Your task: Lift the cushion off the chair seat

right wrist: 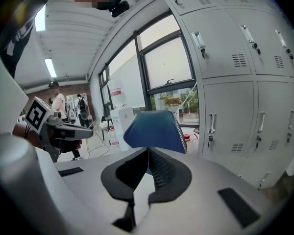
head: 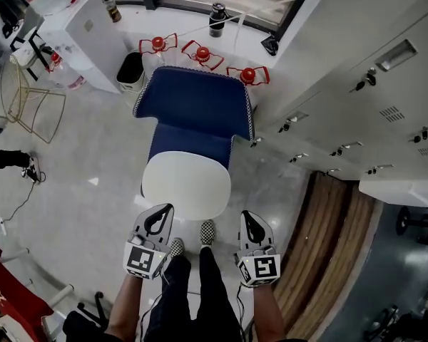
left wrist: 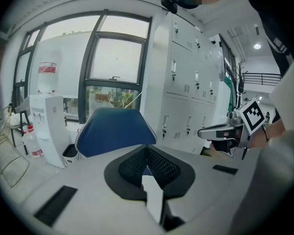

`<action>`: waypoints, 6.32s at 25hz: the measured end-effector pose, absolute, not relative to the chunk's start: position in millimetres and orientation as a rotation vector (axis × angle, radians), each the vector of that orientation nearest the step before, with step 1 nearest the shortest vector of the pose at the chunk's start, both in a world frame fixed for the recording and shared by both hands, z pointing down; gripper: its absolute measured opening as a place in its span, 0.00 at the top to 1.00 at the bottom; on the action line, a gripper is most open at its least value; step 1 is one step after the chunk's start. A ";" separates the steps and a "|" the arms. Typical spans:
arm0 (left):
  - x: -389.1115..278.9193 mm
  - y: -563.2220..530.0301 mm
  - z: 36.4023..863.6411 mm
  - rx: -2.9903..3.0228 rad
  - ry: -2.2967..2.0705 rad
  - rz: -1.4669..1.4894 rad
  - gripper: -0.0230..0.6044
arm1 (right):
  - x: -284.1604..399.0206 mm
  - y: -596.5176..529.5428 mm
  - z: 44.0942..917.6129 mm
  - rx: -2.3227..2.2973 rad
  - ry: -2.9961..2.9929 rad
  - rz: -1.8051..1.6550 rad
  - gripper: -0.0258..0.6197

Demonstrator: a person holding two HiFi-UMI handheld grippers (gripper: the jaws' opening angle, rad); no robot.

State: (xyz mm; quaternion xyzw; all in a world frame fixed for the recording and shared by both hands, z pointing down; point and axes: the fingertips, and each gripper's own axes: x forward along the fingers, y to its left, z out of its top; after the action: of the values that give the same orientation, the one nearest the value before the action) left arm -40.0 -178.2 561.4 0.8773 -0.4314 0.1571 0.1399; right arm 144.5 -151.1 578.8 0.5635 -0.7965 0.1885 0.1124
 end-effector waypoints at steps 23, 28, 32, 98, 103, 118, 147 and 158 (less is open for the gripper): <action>-15.7 -176.1 763.0 2.484 -1.197 0.508 0.94 | 163.0 -147.2 814.5 1.579 -2.226 0.728 0.92; -15.5 -175.1 787.9 2.491 -1.185 0.512 0.94 | 160.8 -147.1 843.7 1.583 -2.221 0.760 0.92; -15.0 -169.9 808.8 2.477 -1.179 0.513 0.94 | 159.4 -146.5 862.9 1.583 -2.217 0.767 0.92; -52.3 -152.5 868.3 2.350 -1.177 0.586 0.94 | 138.9 -153.1 964.4 1.533 -2.114 0.988 0.90; -57.1 -160.4 852.7 2.369 -1.235 0.486 0.94 | 137.4 -160.9 941.4 1.538 -2.149 0.968 0.90; -84.0 -156.3 721.1 2.429 -1.285 0.461 0.94 | 103.8 -157.3 775.7 1.519 -2.274 0.829 0.90; -116.0 -110.4 423.1 2.591 -1.358 0.275 0.94 | 101.7 -107.9 461.6 1.650 -2.290 0.451 0.91; -139.1 -70.3 332.3 2.662 -1.393 0.243 0.94 | 99.0 -61.6 341.4 1.721 -2.367 0.339 0.91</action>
State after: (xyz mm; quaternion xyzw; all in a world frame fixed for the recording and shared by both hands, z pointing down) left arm -139.1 -70.3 332.3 0.8814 -0.4611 0.0806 0.0634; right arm 99.0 -61.6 341.4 0.5814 -0.7995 0.1146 0.0977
